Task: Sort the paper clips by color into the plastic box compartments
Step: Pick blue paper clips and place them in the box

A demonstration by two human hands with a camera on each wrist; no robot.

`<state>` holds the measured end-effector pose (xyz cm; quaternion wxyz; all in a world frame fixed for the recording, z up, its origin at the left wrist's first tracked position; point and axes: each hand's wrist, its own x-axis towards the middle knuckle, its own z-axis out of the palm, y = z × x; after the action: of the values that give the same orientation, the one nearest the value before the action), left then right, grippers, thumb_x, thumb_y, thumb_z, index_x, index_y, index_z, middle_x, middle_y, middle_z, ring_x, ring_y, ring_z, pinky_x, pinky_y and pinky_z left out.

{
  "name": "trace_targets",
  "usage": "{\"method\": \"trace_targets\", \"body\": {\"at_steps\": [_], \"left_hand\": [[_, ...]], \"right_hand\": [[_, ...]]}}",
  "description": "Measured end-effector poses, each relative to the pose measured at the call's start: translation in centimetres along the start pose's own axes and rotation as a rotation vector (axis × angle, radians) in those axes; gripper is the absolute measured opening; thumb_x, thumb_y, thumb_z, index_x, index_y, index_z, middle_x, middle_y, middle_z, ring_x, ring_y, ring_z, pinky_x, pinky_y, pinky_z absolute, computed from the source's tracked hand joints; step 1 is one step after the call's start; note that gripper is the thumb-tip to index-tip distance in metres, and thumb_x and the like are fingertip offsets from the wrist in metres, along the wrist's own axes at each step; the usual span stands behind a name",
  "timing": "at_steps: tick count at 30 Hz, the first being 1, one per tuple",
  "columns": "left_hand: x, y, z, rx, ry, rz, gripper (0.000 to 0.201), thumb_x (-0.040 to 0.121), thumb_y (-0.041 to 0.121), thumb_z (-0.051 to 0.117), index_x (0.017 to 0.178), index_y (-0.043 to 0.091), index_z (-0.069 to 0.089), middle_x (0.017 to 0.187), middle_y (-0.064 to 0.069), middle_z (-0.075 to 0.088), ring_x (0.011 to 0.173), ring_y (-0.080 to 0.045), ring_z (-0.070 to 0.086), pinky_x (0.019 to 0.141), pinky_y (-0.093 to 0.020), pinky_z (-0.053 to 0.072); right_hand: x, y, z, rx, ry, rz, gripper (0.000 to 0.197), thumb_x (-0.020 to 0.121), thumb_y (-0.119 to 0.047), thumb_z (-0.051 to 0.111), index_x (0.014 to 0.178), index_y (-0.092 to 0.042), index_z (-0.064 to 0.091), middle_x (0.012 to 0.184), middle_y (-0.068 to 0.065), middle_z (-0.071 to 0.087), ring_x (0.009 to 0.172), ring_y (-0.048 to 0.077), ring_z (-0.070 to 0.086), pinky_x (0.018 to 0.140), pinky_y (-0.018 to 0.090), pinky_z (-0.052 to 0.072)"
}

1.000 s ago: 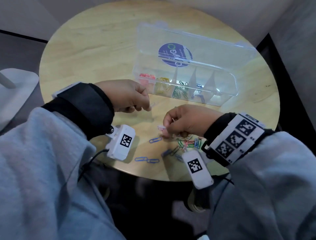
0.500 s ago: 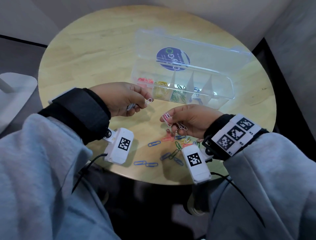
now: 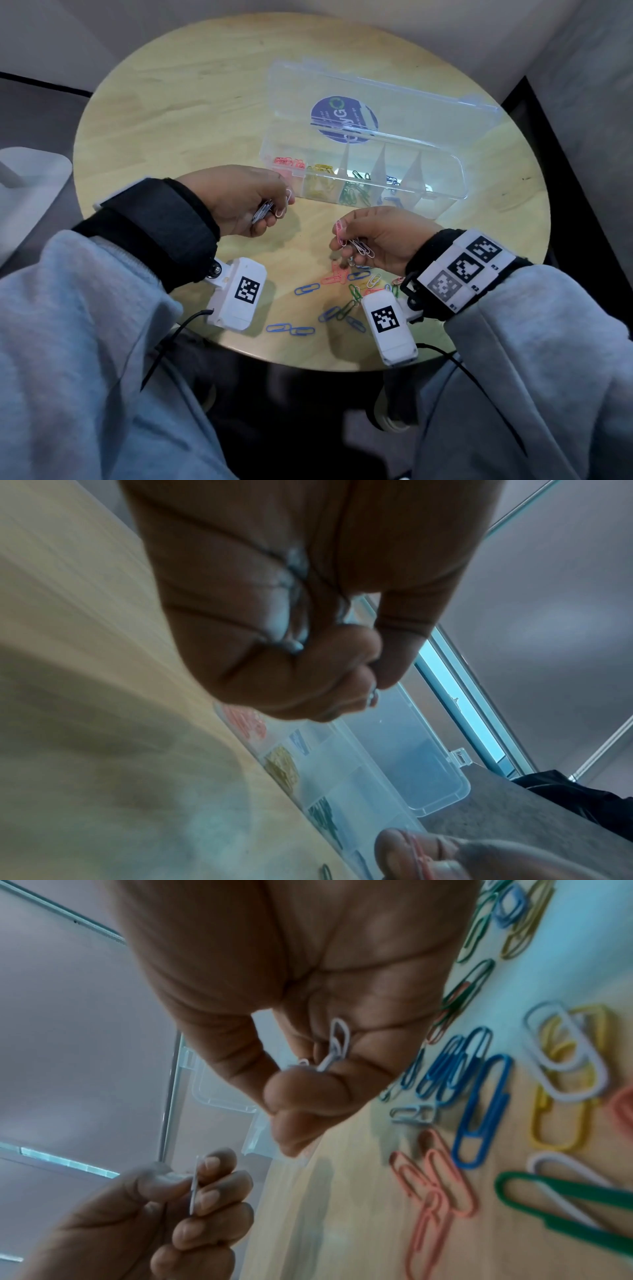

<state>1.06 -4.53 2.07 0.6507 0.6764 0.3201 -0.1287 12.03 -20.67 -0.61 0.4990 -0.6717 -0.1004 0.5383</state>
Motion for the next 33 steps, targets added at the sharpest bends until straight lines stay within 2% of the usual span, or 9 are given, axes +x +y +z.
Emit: {"method": "trace_targets", "body": {"at_steps": [5,9,13,15,17,24,27,29,33], "left_hand": [[0.1,-0.1,0.0,0.022,0.0,0.007,0.015,0.054,0.011,0.044,0.067,0.016,0.049,0.061,0.0,0.044,0.043,-0.008,0.039,0.037,-0.013,0.03],[0.1,-0.1,0.0,0.016,0.003,0.009,0.014,0.054,0.011,0.044,0.067,0.016,0.049,0.06,-0.001,0.044,0.042,-0.008,0.04,0.037,-0.014,0.03],[0.1,-0.1,-0.2,-0.014,-0.006,-0.004,0.013,0.058,0.011,0.044,0.07,0.015,0.05,0.056,0.002,0.041,0.04,-0.007,0.037,0.036,-0.013,0.028],[0.3,-0.1,-0.3,-0.038,-0.025,-0.021,0.011,0.074,0.008,0.043,0.07,0.014,0.051,0.054,0.003,0.039,0.038,-0.006,0.036,0.035,-0.013,0.027],[0.7,-0.2,-0.5,-0.087,-0.023,-0.031,0.025,0.083,0.003,0.033,0.068,0.014,0.05,0.054,0.002,0.038,0.037,-0.007,0.036,0.034,-0.013,0.028],[0.7,0.1,-0.6,-0.267,-0.067,-0.039,0.027,0.086,0.014,0.032,0.067,0.013,0.052,0.056,-0.001,0.046,0.042,-0.011,0.043,0.037,-0.014,0.036],[0.5,0.2,-0.3,-0.33,-0.057,-0.035,0.027,0.09,0.013,0.033,0.082,0.011,0.059,0.067,-0.005,0.057,0.05,-0.012,0.055,0.042,-0.016,0.047],[0.3,0.3,-0.2,-0.414,-0.043,-0.012,0.03,0.089,0.006,0.029,0.093,0.007,0.059,0.08,-0.01,0.06,0.065,-0.017,0.061,0.051,-0.019,0.055],[0.0,0.7,0.8,-0.507,-0.047,0.032,0.04,0.089,-0.008,0.021,0.098,0.004,0.057,0.093,-0.014,0.058,0.082,-0.022,0.063,0.062,-0.022,0.06]], "right_hand": [[-0.1,0.3,-0.1,-0.159,0.021,-0.01,0.022,0.089,0.001,0.055,0.07,-0.006,0.05,0.049,0.004,0.061,0.036,0.005,0.053,0.034,0.013,0.039],[0.0,0.4,-0.1,-0.216,0.08,-0.019,0.028,0.09,-0.001,0.055,0.066,-0.011,0.043,0.05,0.006,0.056,0.033,0.008,0.046,0.032,0.014,0.033],[0.2,-0.1,-0.2,-0.121,0.118,0.006,0.024,0.09,0.0,0.044,0.068,-0.011,0.045,0.046,0.005,0.055,0.033,0.011,0.047,0.032,0.014,0.031],[0.1,-0.2,-0.1,-0.087,0.107,0.008,0.023,0.09,-0.004,0.042,0.069,-0.01,0.045,0.049,0.005,0.054,0.035,0.011,0.046,0.033,0.014,0.031],[0.0,-0.3,0.0,-0.049,0.086,0.026,0.024,0.091,-0.01,0.043,0.067,-0.011,0.046,0.05,0.004,0.054,0.038,0.012,0.044,0.033,0.015,0.031],[-0.4,-0.7,-0.2,0.12,0.056,0.034,0.021,0.091,-0.006,0.041,0.072,-0.009,0.051,0.054,0.005,0.055,0.039,0.01,0.046,0.033,0.013,0.036],[-0.7,-1.0,-0.5,0.235,0.058,0.033,0.022,0.09,-0.001,0.033,0.085,-0.003,0.054,0.065,0.011,0.058,0.044,0.013,0.055,0.041,0.016,0.049],[-1.2,-1.4,-1.0,0.341,0.074,0.015,0.023,0.089,0.003,0.029,0.092,0.002,0.052,0.076,0.017,0.055,0.058,0.02,0.058,0.051,0.022,0.055],[-2.8,-2.2,-3.3,0.505,0.111,-0.082,0.031,0.084,0.012,0.024,0.101,0.004,0.048,0.086,0.02,0.051,0.078,0.026,0.056,0.067,0.027,0.058]]}}
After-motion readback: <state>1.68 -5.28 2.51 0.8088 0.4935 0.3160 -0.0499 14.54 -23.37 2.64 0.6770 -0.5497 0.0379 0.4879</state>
